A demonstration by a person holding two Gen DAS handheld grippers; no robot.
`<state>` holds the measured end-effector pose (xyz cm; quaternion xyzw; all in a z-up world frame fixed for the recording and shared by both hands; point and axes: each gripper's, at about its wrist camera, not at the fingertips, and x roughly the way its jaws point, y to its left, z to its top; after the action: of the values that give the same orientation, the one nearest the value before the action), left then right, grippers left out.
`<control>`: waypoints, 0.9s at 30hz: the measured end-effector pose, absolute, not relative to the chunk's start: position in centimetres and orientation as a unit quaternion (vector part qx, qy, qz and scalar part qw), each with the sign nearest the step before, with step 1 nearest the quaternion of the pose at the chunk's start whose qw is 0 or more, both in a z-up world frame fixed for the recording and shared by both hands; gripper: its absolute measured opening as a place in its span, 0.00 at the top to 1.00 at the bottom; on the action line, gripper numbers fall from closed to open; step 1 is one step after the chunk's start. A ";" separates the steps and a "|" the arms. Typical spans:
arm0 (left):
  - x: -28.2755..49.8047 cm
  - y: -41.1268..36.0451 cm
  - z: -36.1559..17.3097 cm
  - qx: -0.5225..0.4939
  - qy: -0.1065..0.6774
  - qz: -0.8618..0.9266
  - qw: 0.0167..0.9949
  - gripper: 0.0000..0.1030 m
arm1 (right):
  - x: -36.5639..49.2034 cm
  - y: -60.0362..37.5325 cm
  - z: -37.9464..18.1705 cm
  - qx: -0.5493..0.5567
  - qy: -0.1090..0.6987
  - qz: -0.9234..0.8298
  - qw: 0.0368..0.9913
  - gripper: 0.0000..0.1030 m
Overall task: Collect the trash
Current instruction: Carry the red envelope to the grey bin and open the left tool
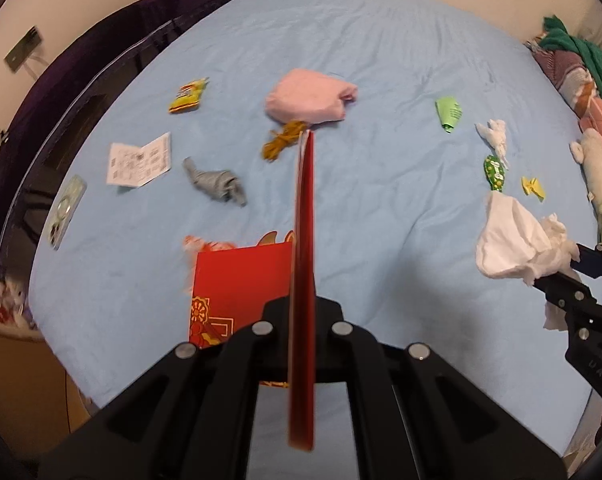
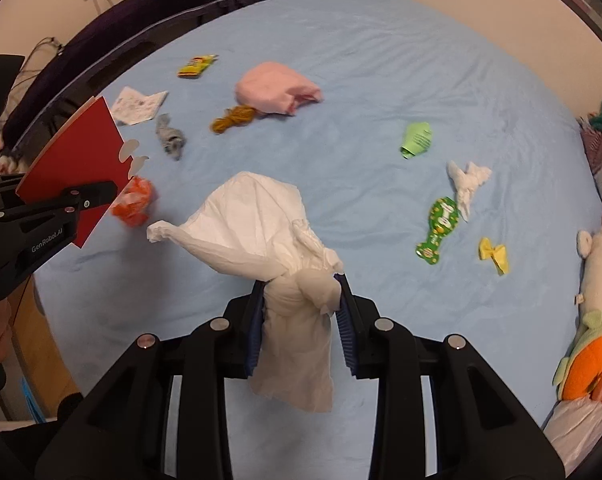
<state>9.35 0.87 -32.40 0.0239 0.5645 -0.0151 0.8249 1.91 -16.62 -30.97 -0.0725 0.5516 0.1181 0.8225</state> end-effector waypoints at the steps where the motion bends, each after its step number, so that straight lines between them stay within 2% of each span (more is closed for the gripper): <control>1: 8.5 2.4 -31.7 0.014 0.566 -0.001 0.824 0.98 | 1.6 -15.1 -30.1 -0.083 0.549 0.135 0.821 0.70; 9: -1.4 18.4 -28.2 -0.107 0.565 0.158 0.802 0.98 | -0.3 0.6 -25.1 -0.165 0.509 0.294 0.792 0.70; 15: -9.2 31.6 -29.5 -0.180 0.554 0.263 0.770 0.98 | -2.5 16.0 -25.3 -0.224 0.484 0.396 0.748 0.70; 21: -16.4 46.3 -34.4 -0.233 0.537 0.335 0.738 0.98 | -5.7 32.8 -30.3 -0.273 0.484 0.470 0.686 0.70; 27: -19.9 56.2 -43.3 -0.258 0.542 0.349 0.720 0.98 | -9.7 47.1 -39.9 -0.317 0.484 0.513 0.633 0.70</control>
<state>-19.94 56.16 -43.26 -0.2584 0.5416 0.3492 0.7196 -9.71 47.06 -39.92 -0.3171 0.4844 0.5135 0.6334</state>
